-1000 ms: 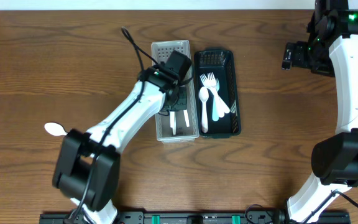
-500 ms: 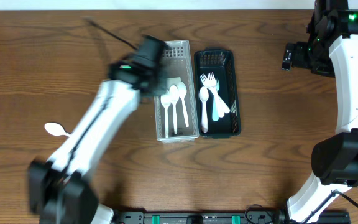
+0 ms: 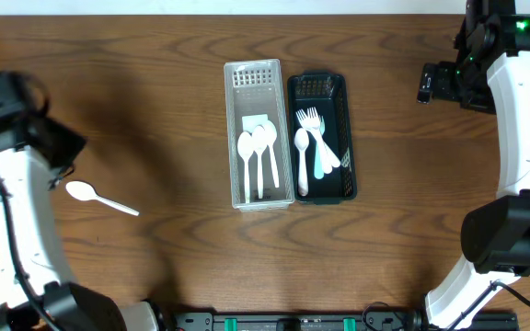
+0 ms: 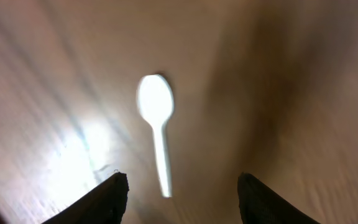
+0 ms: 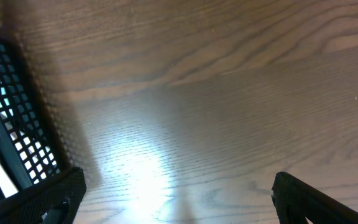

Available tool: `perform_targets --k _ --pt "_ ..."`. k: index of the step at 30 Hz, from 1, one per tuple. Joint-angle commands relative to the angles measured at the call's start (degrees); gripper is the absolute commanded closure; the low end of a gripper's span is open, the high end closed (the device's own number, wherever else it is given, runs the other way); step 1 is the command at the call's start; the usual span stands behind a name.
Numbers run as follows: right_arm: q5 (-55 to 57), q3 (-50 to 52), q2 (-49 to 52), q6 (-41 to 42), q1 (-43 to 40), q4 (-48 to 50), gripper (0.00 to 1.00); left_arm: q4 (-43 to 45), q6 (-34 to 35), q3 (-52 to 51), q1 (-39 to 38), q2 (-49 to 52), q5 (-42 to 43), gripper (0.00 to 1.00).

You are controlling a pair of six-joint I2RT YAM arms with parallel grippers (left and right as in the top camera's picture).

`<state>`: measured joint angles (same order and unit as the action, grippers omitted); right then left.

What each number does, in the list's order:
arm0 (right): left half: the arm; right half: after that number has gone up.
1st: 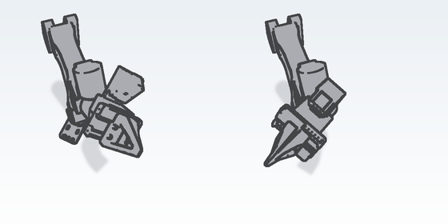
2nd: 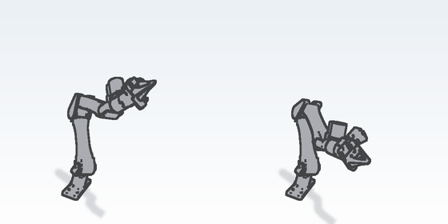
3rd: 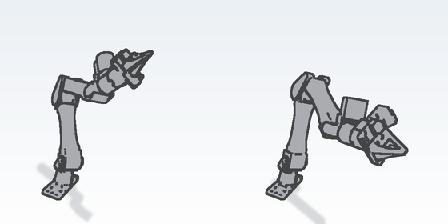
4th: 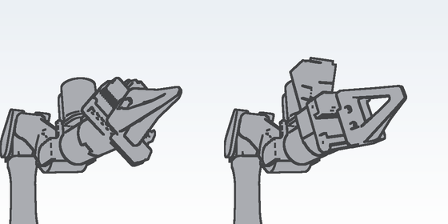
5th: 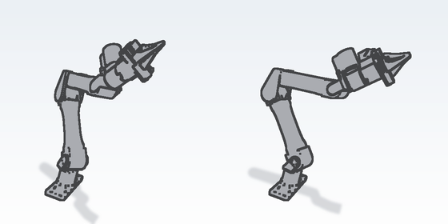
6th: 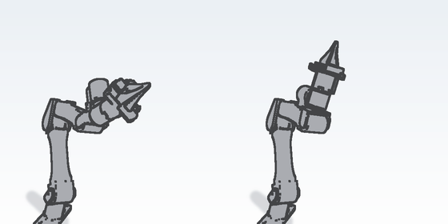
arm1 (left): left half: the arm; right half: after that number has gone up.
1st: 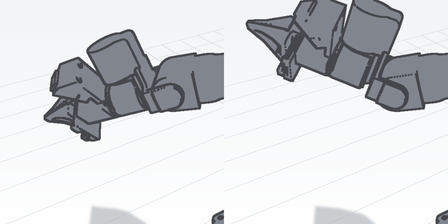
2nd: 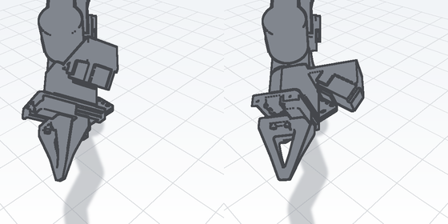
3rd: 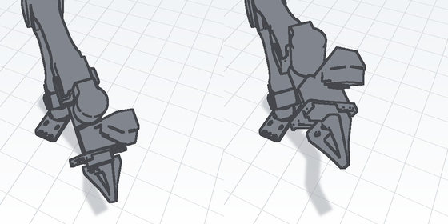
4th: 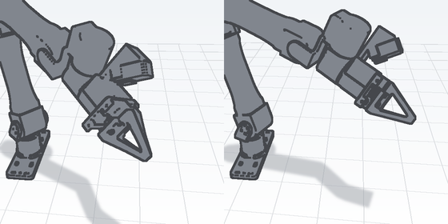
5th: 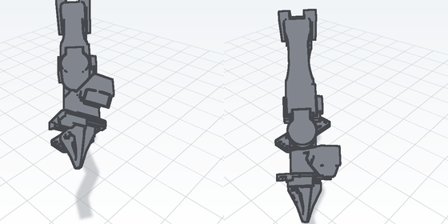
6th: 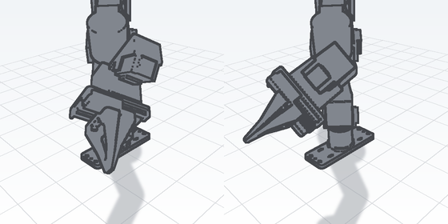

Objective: Pack container
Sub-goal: 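Move the left gripper to the last white spoon and grasp it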

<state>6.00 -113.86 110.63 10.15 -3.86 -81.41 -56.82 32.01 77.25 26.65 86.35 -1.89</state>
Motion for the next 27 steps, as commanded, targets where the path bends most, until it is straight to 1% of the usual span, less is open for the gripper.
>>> perform_targets --k 1,4,13,18,27 --pt "0.2 0.22 0.39 -0.61 -0.74 0.07 0.01 1.55 1.05 -4.48 3.69 2.56 2.78 0.41" --pt "0.17 0.22 0.39 -0.61 -0.74 0.22 0.01 5.09 1.07 -8.98 4.81 4.92 2.8 0.41" --pt "0.2 0.22 0.39 -0.61 -0.74 0.15 0.01 13.29 1.07 -18.58 4.17 12.28 3.08 0.41" --pt "0.17 0.22 0.39 -0.61 -0.74 0.15 0.01 18.01 -1.81 -20.02 4.17 16.02 6.32 0.41" --pt "0.17 0.22 0.39 -0.61 -0.74 -0.24 0.01 21.2 -1.73 -20.02 4.17 17.62 6.45 0.41"
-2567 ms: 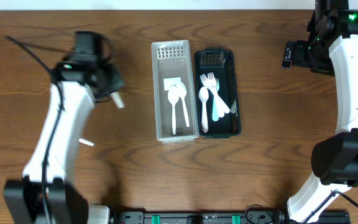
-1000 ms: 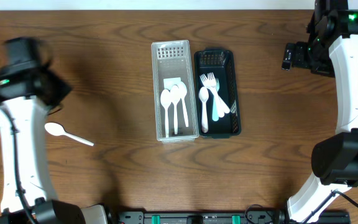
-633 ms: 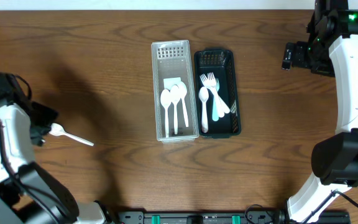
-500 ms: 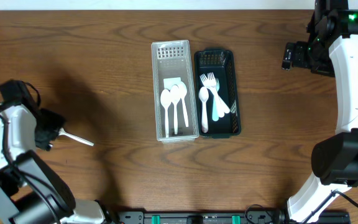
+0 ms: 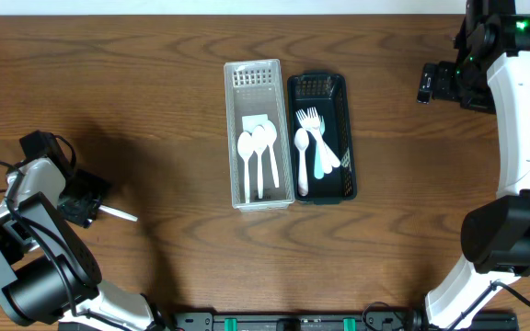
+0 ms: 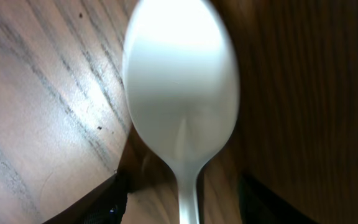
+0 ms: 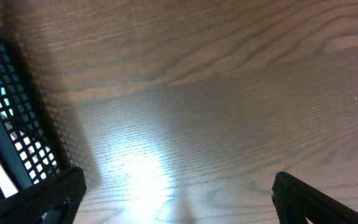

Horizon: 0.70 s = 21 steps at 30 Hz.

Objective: Pack container
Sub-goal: 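Move the left gripper to the last white spoon and grasp it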

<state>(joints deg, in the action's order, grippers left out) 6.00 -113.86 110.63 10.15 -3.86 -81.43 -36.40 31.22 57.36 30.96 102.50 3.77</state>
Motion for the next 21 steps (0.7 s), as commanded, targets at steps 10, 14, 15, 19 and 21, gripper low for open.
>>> perform_targets --k 10,14,15,19,21 --pt "0.17 0.22 0.39 -0.61 -0.74 -0.28 0.01 0.92 -0.94 -0.15 -0.13 2.01 0.76 0.61" --pt "0.17 0.22 0.39 -0.61 -0.74 -0.28 0.01 0.94 -0.94 -0.15 -0.13 2.12 0.79 0.75" --pt "0.17 0.22 0.39 -0.61 -0.74 -0.28 0.01 0.94 -0.94 -0.15 -0.13 2.12 0.76 0.76" --pt "0.2 0.22 0.39 -0.61 -0.74 -0.28 0.01 0.94 -0.96 -0.15 -0.13 2.12 0.79 0.77" --pt "0.2 0.22 0.39 -0.61 -0.74 -0.28 0.01 0.94 -0.96 -0.15 -0.13 2.1 0.79 0.8"
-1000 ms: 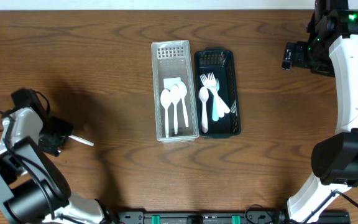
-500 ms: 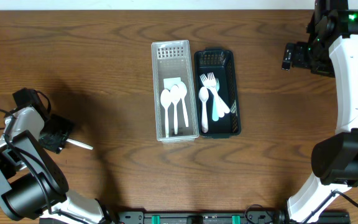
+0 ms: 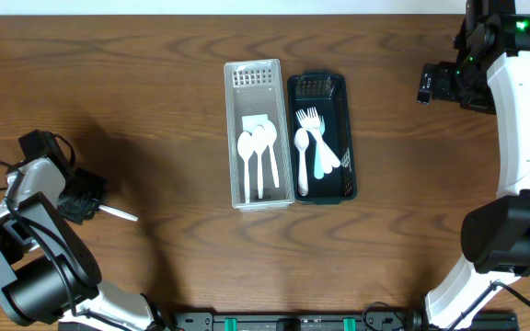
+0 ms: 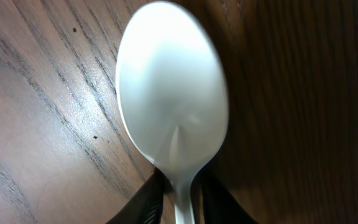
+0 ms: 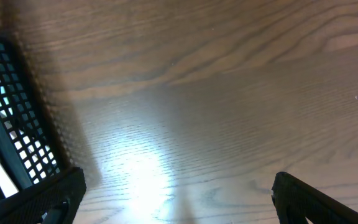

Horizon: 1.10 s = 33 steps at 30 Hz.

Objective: Pack container
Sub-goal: 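Move the left gripper to the last white spoon and grasp it, then carry the last spoon into the white basket and release it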

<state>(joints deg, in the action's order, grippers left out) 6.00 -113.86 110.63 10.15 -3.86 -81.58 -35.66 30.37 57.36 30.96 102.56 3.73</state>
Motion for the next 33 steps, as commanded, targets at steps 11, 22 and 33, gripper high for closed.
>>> perform_targets --k 11,22,33 --pt "0.2 0.22 0.39 -0.61 -0.74 -0.07 0.01 -3.28 -1.66 3.5 -0.22 0.44 0.9 0.94" --pt "0.17 0.22 0.39 -0.61 -0.74 0.59 0.01 -12.37 -6.78 14.88 -12.9 -11.02 1.88 0.94" --pt "0.17 0.22 0.39 -0.61 -0.72 0.57 0.01 -7.56 -9.05 22.77 -46.88 -14.64 1.81 0.94"
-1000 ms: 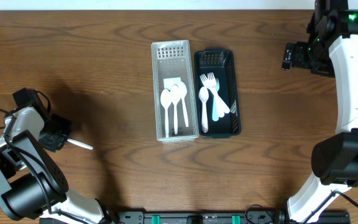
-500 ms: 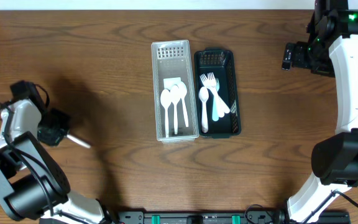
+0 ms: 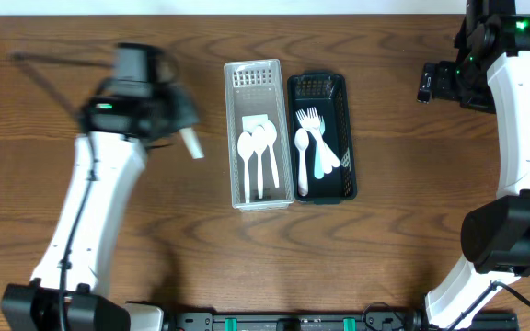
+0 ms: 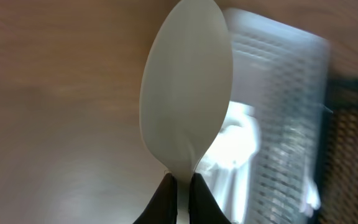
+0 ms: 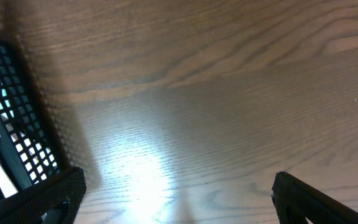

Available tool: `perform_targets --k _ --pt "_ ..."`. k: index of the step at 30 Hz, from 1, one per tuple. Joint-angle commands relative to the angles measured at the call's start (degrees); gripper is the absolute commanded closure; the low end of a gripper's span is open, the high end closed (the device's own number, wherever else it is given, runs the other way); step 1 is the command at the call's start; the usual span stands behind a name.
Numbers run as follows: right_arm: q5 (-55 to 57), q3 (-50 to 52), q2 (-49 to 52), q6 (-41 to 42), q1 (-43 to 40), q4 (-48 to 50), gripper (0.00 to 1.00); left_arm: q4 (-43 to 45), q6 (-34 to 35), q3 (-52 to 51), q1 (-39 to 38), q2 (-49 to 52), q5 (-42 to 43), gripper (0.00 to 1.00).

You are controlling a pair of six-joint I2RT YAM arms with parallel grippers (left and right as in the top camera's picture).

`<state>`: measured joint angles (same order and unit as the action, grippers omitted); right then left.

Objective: Pack container
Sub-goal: 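Carry the last spoon into the white basket and release it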

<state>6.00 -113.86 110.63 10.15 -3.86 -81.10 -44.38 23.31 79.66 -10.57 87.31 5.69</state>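
Observation:
My left gripper (image 3: 181,127) is shut on the handle of a white plastic spoon (image 3: 191,144) and holds it off the table just left of the white slotted container (image 3: 254,70). In the left wrist view the spoon (image 4: 188,87) stands up from the closed fingers (image 4: 166,200), with the white container (image 4: 288,118) blurred behind it. That container holds three white spoons (image 3: 259,147). Beside it, the black container (image 3: 318,85) holds forks and a spoon (image 3: 313,138). My right gripper (image 3: 428,83) hangs open at the far right, and its wrist view shows the open gripper (image 5: 179,205) over bare wood.
Both containers stand side by side at the table's middle. The black container's corner (image 5: 11,118) shows at the left of the right wrist view. The wooden table (image 3: 412,221) stretches around them.
My left arm has carried the spoon from the table's left side up to a spot beside the white container. The right arm has not moved.
The spoon lay on the table at the left with my left gripper open above it. Then the gripper was down around the handle, then shut on it. Now the spoon is held in the air next to the white container.

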Motion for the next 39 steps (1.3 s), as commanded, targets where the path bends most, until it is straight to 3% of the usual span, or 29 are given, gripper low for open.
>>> perform_targets --k 1,6,14,17,24,27,31,35,39 --pt "0.17 0.22 0.39 -0.59 -0.72 0.11 0.01 2.64 -2.99 0.48 -7.74 1.16 -0.15 0.94" --pt "0.17 0.22 0.39 -0.61 -0.72 0.09 0.01 5.99 -4.22 0.46 -14.73 5.92 -2.1 0.94" --pt "0.17 0.22 0.39 -0.61 -0.72 -0.17 0.01 3.48 -4.24 0.46 -15.67 17.94 1.2 0.93" --pt "0.17 0.22 0.39 -0.61 -0.74 -0.17 0.01 2.91 -5.84 0.46 -15.67 18.99 1.18 0.83" --pt "-0.04 0.22 0.37 -1.25 -0.72 0.74 0.01 2.91 -11.56 1.84 -14.82 12.92 -0.46 0.41" --pt "-0.28 0.2 0.31 -1.66 -0.26 1.86 0.01 2.93 -13.09 2.49 -13.38 8.52 -0.59 0.32" --pt "-0.26 0.2 0.04 -1.7 1.49 6.32 0.01 3.28 -13.22 2.62 -8.41 1.46 -3.93 0.0" --pt "-0.26 0.2 0.04 -5.33 3.96 18.03 0.01 7.63 -13.22 2.6 -0.9 -2.97 -6.69 0.02" --pt "-0.26 0.2 0.35 -7.48 5.88 33.75 0.01 18.67 -13.22 2.6 6.4 -3.15 -6.82 0.02"
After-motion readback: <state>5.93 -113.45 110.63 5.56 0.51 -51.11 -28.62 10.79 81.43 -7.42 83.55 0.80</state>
